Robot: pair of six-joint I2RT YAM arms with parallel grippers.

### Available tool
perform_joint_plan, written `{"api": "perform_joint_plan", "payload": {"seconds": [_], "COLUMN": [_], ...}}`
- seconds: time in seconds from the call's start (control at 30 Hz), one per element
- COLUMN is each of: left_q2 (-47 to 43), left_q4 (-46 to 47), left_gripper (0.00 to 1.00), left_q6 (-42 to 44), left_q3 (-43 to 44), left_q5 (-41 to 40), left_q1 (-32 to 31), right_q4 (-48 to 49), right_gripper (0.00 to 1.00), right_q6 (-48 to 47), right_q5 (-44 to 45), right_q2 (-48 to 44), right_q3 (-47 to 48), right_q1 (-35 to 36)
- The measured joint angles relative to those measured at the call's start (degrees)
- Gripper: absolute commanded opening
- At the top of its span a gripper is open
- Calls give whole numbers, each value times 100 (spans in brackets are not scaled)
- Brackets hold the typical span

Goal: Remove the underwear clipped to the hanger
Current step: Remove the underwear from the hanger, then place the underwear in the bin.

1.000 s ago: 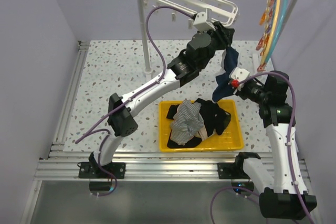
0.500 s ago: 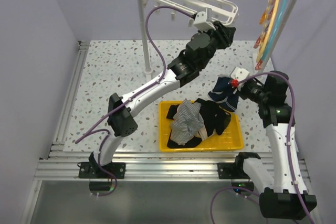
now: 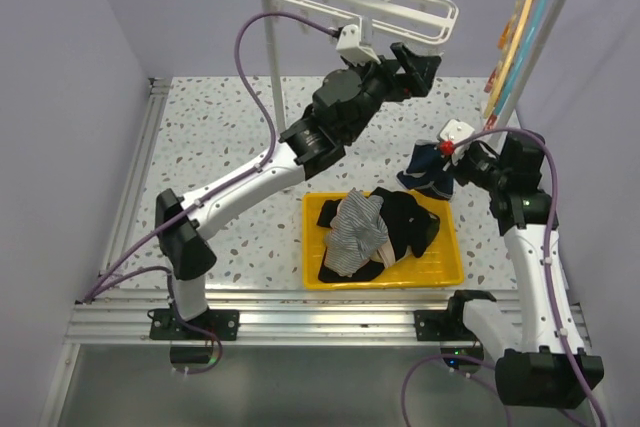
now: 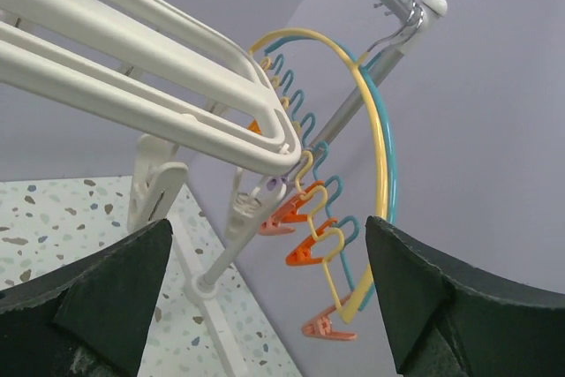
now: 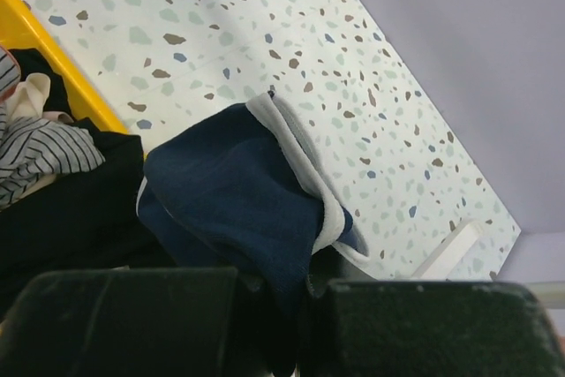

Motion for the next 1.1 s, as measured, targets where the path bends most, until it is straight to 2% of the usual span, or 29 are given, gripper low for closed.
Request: {"api": "perform_joint_plan", "payload": {"seconds": [0.13, 0.43, 0.6, 0.9, 1.1], "left_q2": [-586, -2199, -3029, -4927, -6293], "left_q4": [31, 166, 256, 258, -70], "left_gripper": [96, 98, 100, 100, 100], "left_q6": [46, 474, 916, 1864, 2087], "left_q3": [-671, -3045, -4140, -6229, -7101], "left_q5": [181, 573, 769, 564, -149], "left_q1": [0, 0, 0, 0, 0], "right_q4": [142, 214, -444, -2092, -2732], "right_gripper": [0, 0, 0, 0, 0], "right_q6": [57, 35, -417, -883, -938], "right_q5": [96, 184, -203, -592, -98], "right_q2": [203, 573, 452, -568, -1320], "right_q3": [0, 7, 111, 573, -352], "right_q1": [4, 4, 4, 7, 20]}}
